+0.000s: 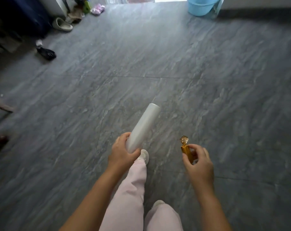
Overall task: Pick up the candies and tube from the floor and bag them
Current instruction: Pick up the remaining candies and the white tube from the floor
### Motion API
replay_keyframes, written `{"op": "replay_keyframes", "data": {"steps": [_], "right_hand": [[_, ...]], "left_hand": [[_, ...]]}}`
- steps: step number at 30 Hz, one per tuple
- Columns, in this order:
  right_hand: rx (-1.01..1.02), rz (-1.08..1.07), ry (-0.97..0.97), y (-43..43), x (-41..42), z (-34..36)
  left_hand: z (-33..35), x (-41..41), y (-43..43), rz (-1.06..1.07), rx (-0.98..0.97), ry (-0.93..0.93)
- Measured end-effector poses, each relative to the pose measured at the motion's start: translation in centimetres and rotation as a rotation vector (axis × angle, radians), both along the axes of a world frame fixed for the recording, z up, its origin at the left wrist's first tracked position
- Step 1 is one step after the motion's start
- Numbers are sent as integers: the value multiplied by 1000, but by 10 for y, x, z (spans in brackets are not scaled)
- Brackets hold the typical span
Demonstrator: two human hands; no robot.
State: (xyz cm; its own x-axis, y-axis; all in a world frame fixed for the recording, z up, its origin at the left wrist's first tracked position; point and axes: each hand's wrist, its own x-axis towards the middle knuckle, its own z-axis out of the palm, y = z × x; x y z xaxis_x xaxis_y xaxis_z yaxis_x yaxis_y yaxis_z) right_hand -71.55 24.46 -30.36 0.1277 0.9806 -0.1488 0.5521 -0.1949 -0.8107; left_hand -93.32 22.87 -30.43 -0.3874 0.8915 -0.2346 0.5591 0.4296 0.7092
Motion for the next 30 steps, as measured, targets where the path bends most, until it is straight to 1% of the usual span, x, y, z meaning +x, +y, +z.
{"op": "replay_keyframes", "data": {"steps": [3, 5, 7, 9, 11, 13, 17, 20, 26, 30], "right_hand": [[45, 73, -3, -24, 14, 53], [43, 121, -8, -41, 19, 82], [45, 168, -38, -50, 15, 99], [44, 186, -37, -51, 12, 104], [102, 350, -4, -68, -11, 162], [136, 377, -12, -63, -17, 174], [255, 593, -59, -76, -47, 224], [328, 727, -81, -96, -73, 253], [319, 920, -99, -150, -124, 274], [336, 1064, -128, -197, -174, 284]], "left_hand": [[54, -1, -27, -82, 6, 87], [85, -3, -47, -122, -19, 99], [115, -9, -65, -135, -32, 124], [123, -10, -68, -175, -53, 135], [184, -25, -114, -71, 14, 203], [192, -24, -115, -101, 16, 195], [239, -42, -156, -6, 39, 218], [258, -58, -193, 97, 51, 190], [270, -94, -273, 309, 68, 215], [274, -122, -353, 448, 60, 192]]}}
